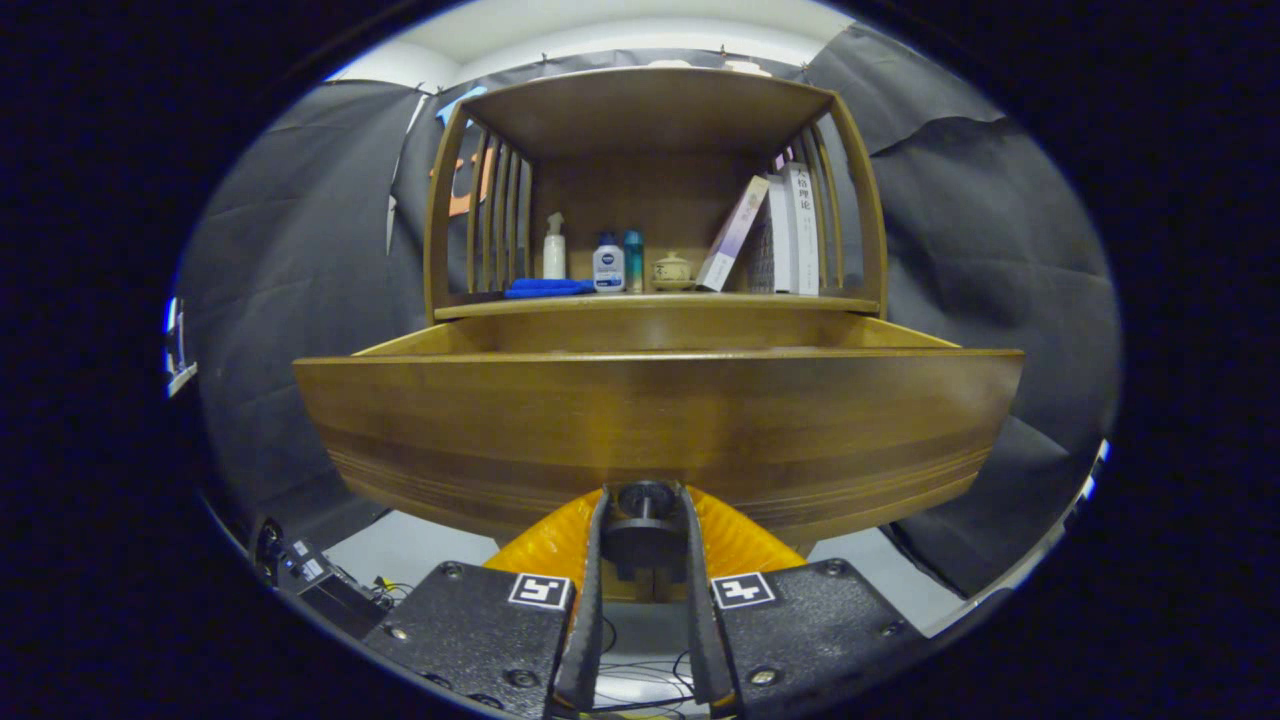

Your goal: Pull open the drawer, take out the items inside it, and place them on the countertop above the cabinet.

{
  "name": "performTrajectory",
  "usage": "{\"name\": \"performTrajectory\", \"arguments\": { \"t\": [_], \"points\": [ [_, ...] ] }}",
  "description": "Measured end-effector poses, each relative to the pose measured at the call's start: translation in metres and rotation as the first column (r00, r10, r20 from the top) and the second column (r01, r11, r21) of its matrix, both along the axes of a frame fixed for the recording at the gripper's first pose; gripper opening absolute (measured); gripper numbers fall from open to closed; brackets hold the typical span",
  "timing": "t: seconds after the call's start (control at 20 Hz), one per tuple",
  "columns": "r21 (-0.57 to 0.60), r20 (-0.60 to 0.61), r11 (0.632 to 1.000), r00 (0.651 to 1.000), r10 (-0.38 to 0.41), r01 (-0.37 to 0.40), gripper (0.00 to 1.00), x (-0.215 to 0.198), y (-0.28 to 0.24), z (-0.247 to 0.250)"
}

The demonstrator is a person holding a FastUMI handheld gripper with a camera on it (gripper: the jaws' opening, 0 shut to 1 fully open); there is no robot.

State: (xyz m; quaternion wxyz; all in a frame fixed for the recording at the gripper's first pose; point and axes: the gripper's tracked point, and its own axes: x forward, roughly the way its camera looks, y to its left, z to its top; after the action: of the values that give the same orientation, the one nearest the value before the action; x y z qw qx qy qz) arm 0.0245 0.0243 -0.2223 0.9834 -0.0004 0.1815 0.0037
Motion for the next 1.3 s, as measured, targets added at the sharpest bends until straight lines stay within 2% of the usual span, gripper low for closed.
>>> {"name": "performTrajectory", "arguments": {
  "t": [0.25, 0.4, 0.55, 0.7, 0.85, 0.95, 1.15, 1.3],
  "points": [
    [-0.001, -0.007, 1.0, 1.0, -0.001, 0.001, 0.38, -0.007, 0.002, 0.0],
    [-0.04, -0.02, 0.999, 1.0, 0.005, -0.006, 0.39, -0.008, -0.003, 0.001],
    [-0.068, 0.031, 0.997, 0.998, -0.045, 0.047, 0.7, -0.014, -0.023, 0.023],
    [-0.027, 0.056, 0.998, 0.997, -0.048, 0.05, 1.0, -0.026, -0.029, 0.055],
    [0.007, 0.065, 0.999, 0.996, -0.052, 0.052, 1.0, -0.022, -0.036, 0.095],
    [0.042, 0.027, 0.997, 0.997, -0.07, 0.069, 1.0, -0.014, -0.039, 0.117],
    [0.059, -0.003, 0.995, 0.997, -0.079, 0.079, 1.0, 0.024, -0.039, 0.157],
    [0.063, -0.066, 0.997, 0.997, -0.05, 0.054, 0.99, 0.056, -0.024, 0.175]
  ]
}}
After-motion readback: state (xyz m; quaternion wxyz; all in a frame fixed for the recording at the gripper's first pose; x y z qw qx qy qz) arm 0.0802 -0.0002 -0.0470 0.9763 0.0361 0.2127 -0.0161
